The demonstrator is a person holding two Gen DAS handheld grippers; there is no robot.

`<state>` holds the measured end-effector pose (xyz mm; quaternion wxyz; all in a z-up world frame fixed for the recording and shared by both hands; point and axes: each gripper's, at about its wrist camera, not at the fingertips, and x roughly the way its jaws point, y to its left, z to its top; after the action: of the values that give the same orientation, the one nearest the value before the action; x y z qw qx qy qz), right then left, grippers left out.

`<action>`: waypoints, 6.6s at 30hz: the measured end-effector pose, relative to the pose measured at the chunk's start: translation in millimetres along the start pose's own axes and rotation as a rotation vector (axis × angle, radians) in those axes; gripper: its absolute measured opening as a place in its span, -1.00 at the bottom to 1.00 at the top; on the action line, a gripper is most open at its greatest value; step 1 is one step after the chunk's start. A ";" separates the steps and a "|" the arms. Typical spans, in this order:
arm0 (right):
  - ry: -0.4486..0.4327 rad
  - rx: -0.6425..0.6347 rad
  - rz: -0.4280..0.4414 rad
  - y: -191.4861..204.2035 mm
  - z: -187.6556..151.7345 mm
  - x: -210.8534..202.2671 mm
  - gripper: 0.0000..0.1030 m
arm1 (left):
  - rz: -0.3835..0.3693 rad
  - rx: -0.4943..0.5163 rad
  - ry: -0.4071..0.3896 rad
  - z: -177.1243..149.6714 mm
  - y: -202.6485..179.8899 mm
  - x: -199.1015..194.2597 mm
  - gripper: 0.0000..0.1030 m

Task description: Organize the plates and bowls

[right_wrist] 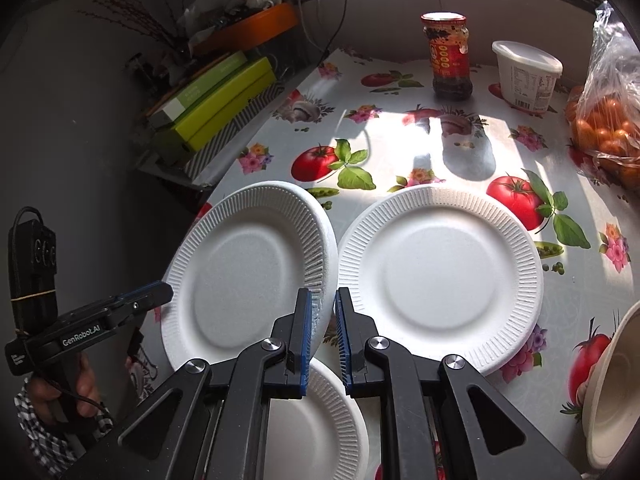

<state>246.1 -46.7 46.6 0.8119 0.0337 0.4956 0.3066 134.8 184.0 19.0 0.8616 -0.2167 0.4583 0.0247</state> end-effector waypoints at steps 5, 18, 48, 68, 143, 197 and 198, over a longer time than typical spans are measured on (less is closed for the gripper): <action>-0.003 0.004 -0.001 1.3 -20.5 -13.2 -0.76 | -0.009 0.021 -0.003 -15.8 -5.2 -12.0 -0.53; -0.002 0.016 -0.019 2.1 -70.5 -32.1 -0.76 | -0.009 0.062 0.035 -55.4 -12.1 -15.2 -0.53; 0.059 0.018 -0.085 -0.4 -126.6 -28.0 -0.74 | 0.017 0.121 0.113 -92.4 -21.8 -0.6 -0.53; 0.058 0.003 -0.112 2.7 -127.9 -26.4 -0.74 | 0.034 0.137 0.118 -94.0 -22.4 2.1 -0.52; -0.082 -0.018 -0.214 -27.6 -82.3 -48.8 -0.26 | 0.101 0.254 0.005 -43.2 -69.1 16.5 -0.50; 0.052 0.179 -0.208 -137.1 18.3 14.1 -0.19 | 0.050 0.200 0.155 32.8 -113.5 125.0 -0.50; 0.054 0.179 -0.206 -137.6 17.9 14.8 -0.19 | 0.050 0.202 0.154 32.8 -113.6 125.1 -0.50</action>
<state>329.5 -145.8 -5.3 0.8192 0.0467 0.5435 0.1771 260.1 74.7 -25.3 0.8404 -0.1185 0.5286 -0.0166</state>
